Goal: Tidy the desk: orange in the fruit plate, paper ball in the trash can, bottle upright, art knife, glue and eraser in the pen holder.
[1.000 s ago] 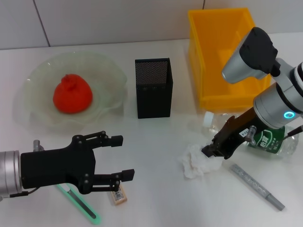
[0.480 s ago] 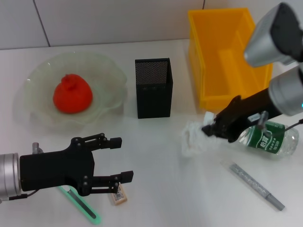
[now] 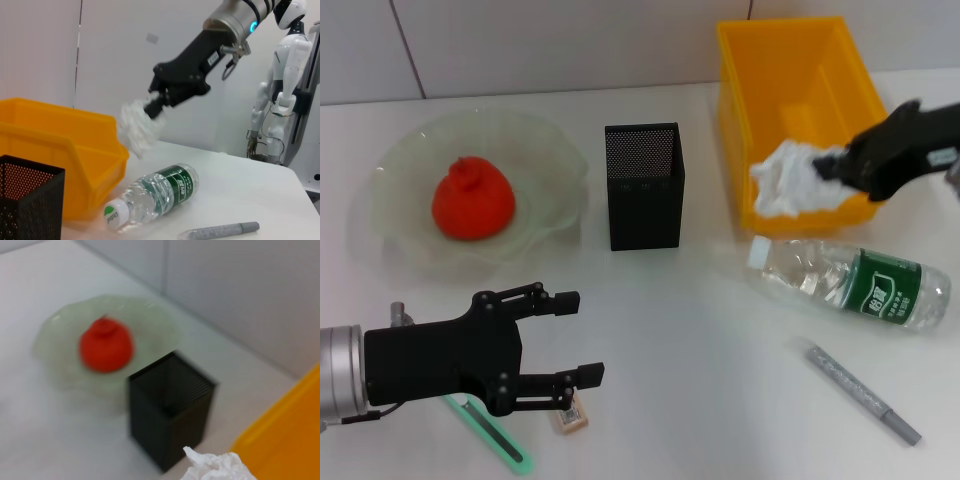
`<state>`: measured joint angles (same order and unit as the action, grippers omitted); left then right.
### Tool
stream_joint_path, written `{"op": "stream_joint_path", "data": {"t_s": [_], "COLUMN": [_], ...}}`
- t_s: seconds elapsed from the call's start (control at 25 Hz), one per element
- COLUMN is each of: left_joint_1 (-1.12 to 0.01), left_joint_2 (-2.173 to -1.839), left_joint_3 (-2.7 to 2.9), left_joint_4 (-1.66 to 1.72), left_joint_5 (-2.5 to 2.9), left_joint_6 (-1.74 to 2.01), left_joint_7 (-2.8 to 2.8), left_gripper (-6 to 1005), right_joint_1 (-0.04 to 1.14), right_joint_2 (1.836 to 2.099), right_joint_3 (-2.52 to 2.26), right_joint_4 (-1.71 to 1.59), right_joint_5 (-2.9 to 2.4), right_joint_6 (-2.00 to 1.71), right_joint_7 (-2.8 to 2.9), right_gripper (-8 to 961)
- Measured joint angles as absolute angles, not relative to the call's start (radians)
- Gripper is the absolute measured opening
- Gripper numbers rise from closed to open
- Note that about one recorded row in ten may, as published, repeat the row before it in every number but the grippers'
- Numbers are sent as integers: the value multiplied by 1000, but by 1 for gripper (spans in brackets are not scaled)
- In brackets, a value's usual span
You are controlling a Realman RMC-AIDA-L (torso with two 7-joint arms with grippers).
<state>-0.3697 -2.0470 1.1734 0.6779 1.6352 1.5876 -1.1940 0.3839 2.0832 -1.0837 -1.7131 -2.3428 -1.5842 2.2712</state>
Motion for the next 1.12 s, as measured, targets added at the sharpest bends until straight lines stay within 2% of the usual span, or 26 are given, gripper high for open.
{"op": "stream_joint_path", "data": {"t_s": [0.32,0.68,1.12], "left_joint_1": [-374,-380,-380], "left_joint_2": [-2052,-2053,-2053], "left_joint_3": [1174,1172,1174], "left_joint_4": [678,678,678], "left_joint_5": [1635,1635,1637], "left_joint_6": [1588,1583,1583], "left_joint_7": [-1193,-1193,-1193], "left_gripper": [840,841,841], "right_joint_1": [394,473,509], "right_joint_2": [2079,2078,2079], "right_joint_3": [-1033,-1032,-1040], "right_joint_4": [-1687,-1442,-1336], "right_joint_5": [-2389,-2445,-2450], "right_joint_6": [-1457,-1245,-1155], "right_joint_7": [2227,2123,2097], "right_gripper": [3,4,15]}}
